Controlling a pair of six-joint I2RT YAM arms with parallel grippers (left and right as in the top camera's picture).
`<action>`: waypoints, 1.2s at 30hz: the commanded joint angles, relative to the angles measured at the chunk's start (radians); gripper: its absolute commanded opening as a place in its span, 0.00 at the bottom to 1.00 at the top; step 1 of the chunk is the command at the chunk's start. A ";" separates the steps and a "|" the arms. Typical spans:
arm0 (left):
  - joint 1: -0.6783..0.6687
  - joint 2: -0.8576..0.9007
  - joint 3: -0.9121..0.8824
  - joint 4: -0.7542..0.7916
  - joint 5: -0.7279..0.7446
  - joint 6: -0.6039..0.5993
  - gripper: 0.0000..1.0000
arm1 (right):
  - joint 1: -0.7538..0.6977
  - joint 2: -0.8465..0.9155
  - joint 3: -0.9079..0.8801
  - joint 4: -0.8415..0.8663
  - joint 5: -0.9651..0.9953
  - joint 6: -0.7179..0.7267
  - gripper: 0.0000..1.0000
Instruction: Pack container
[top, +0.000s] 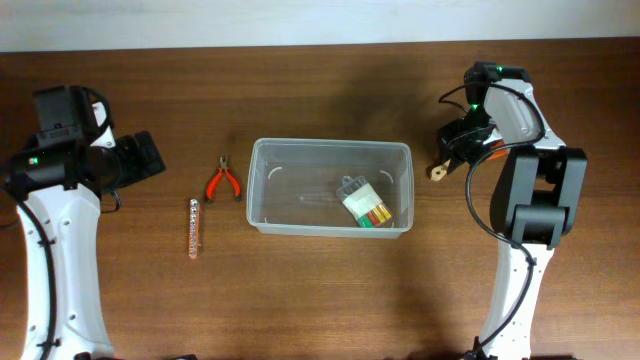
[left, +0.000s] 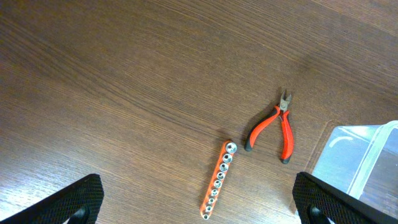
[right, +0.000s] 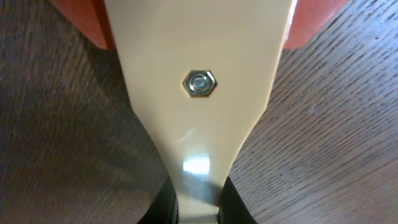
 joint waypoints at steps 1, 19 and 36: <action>0.006 -0.019 -0.004 0.000 0.011 -0.009 0.99 | 0.004 0.012 -0.010 0.003 0.040 0.003 0.04; 0.006 -0.019 -0.004 0.000 0.011 -0.009 0.99 | 0.004 0.012 -0.010 0.003 0.040 0.003 0.04; 0.006 -0.019 -0.004 -0.001 0.011 -0.009 0.99 | 0.004 0.012 -0.010 0.003 0.040 -0.011 0.04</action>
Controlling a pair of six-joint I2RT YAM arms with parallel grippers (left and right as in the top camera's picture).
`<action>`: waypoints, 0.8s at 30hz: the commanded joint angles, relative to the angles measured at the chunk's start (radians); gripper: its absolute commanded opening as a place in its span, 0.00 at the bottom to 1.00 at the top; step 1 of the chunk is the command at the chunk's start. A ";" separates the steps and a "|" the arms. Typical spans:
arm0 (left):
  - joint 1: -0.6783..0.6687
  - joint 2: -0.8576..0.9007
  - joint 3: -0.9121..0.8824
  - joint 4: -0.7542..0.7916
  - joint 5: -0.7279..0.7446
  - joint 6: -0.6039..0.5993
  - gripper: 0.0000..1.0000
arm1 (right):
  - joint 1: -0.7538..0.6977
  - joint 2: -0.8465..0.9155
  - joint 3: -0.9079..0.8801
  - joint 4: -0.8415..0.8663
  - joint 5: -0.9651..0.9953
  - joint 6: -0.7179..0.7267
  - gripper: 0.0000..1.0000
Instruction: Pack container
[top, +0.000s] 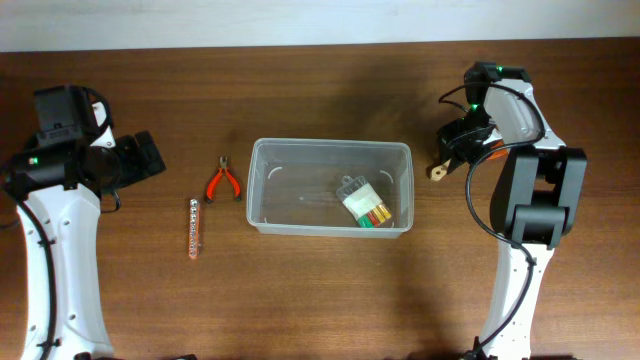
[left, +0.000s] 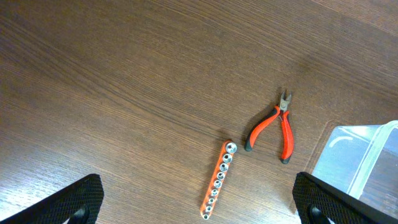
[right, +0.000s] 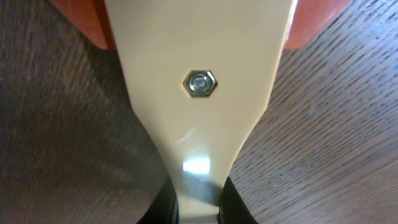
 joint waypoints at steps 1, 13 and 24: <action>0.006 -0.019 -0.004 0.000 0.011 -0.009 0.99 | 0.004 0.012 -0.010 0.003 0.040 -0.026 0.04; 0.006 -0.019 -0.004 0.000 0.011 -0.009 0.99 | 0.004 0.003 -0.009 0.000 0.040 -0.137 0.04; 0.006 -0.019 -0.004 0.002 0.011 -0.009 0.99 | 0.004 -0.081 0.018 0.003 0.154 -0.226 0.04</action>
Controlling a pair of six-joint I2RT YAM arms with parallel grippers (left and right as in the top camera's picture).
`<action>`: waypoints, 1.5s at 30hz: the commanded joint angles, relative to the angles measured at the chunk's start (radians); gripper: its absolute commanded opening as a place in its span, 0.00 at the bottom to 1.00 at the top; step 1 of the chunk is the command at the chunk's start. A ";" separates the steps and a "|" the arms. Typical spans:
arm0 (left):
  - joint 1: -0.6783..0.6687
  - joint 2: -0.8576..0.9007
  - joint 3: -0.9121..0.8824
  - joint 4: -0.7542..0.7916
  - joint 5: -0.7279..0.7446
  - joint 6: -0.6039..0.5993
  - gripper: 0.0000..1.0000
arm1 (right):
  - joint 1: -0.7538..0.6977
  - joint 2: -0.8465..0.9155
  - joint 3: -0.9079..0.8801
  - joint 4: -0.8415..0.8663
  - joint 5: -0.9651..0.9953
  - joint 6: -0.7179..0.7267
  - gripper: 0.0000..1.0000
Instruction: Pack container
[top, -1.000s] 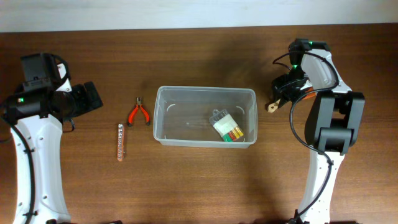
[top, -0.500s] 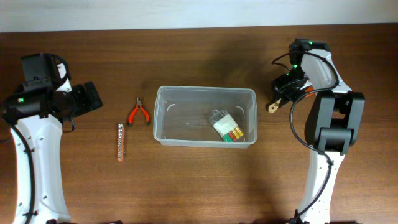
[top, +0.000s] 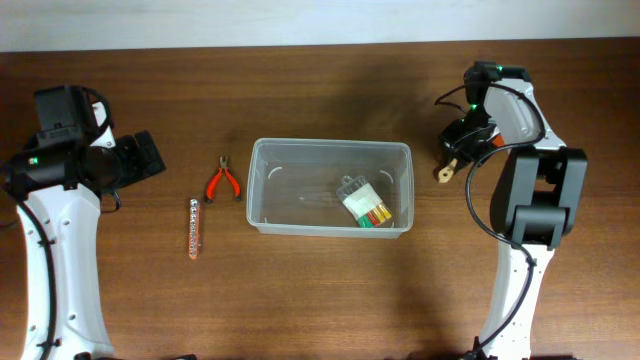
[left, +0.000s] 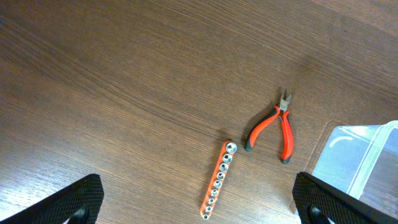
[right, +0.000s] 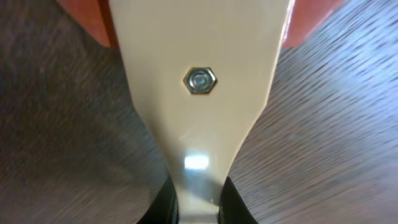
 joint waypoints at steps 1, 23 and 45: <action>0.006 -0.019 -0.004 0.003 0.011 -0.009 0.99 | 0.003 -0.080 0.022 0.004 0.076 -0.044 0.04; 0.006 -0.019 -0.004 0.003 0.011 -0.009 0.99 | 0.041 -0.360 0.152 0.009 0.028 -0.833 0.04; 0.006 -0.019 -0.004 0.002 0.011 -0.009 0.99 | 0.494 -0.459 0.120 -0.195 -0.131 -1.662 0.04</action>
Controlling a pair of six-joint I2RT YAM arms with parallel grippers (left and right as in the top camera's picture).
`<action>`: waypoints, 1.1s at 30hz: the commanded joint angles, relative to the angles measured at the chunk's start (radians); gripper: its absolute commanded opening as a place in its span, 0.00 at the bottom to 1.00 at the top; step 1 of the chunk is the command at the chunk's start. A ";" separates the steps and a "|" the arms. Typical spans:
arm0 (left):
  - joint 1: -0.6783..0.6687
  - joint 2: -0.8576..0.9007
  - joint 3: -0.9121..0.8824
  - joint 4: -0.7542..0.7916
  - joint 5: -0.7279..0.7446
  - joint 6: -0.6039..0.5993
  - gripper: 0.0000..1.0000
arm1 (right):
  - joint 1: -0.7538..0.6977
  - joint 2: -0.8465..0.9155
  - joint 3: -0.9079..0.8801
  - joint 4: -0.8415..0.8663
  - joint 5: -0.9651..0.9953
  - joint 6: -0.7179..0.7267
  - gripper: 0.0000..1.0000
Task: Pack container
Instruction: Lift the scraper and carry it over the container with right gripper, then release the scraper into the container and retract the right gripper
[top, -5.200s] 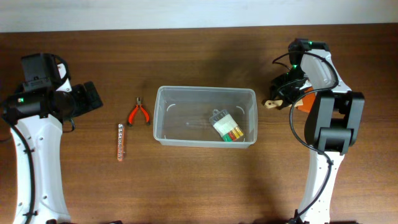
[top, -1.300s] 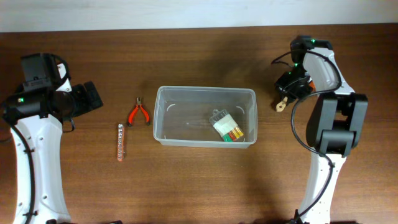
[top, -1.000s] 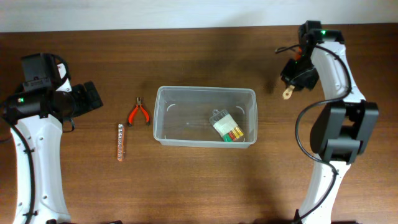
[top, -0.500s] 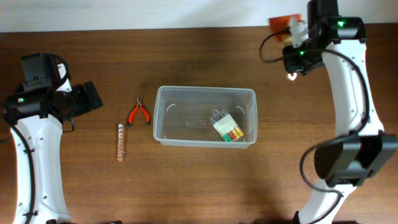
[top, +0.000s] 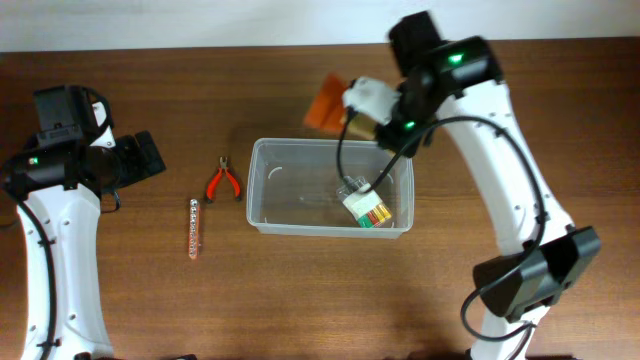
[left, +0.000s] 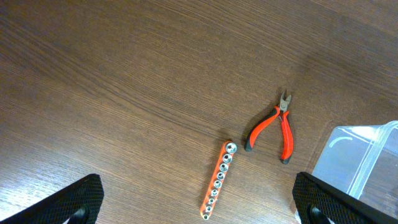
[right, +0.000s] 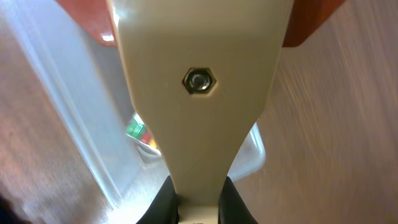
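Observation:
A clear plastic container sits mid-table with a small bit case inside. My right gripper is shut on a scraper with a cream handle and an orange blade, held over the container's far rim. In the right wrist view the scraper fills the frame, with the container and bit case below it. Red pliers and an orange socket rail lie left of the container. My left gripper hangs open farther left, its fingers wide apart above the table.
The left wrist view shows the pliers, the socket rail and a container corner on the brown wooden table. A white wall edge runs along the table's far side.
My right arm has moved from the table right of the container to above the container's far rim, carrying the scraper. The left arm, pliers and socket rail have not moved.
My right gripper was shut on the scraper low at the table, right of the container, and stayed there at the second moment. It then sat slightly higher and farther right. Now it holds the scraper over the container. The left arm stayed still throughout.

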 joint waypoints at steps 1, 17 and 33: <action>0.006 -0.019 -0.004 0.002 0.011 -0.009 0.99 | 0.060 -0.018 -0.029 0.000 -0.045 -0.155 0.04; 0.006 -0.019 -0.004 -0.005 0.012 -0.009 0.99 | 0.098 0.039 -0.392 0.251 -0.045 -0.169 0.04; 0.006 -0.020 -0.004 -0.019 0.011 -0.009 0.99 | 0.097 0.043 -0.511 0.349 -0.029 -0.169 0.59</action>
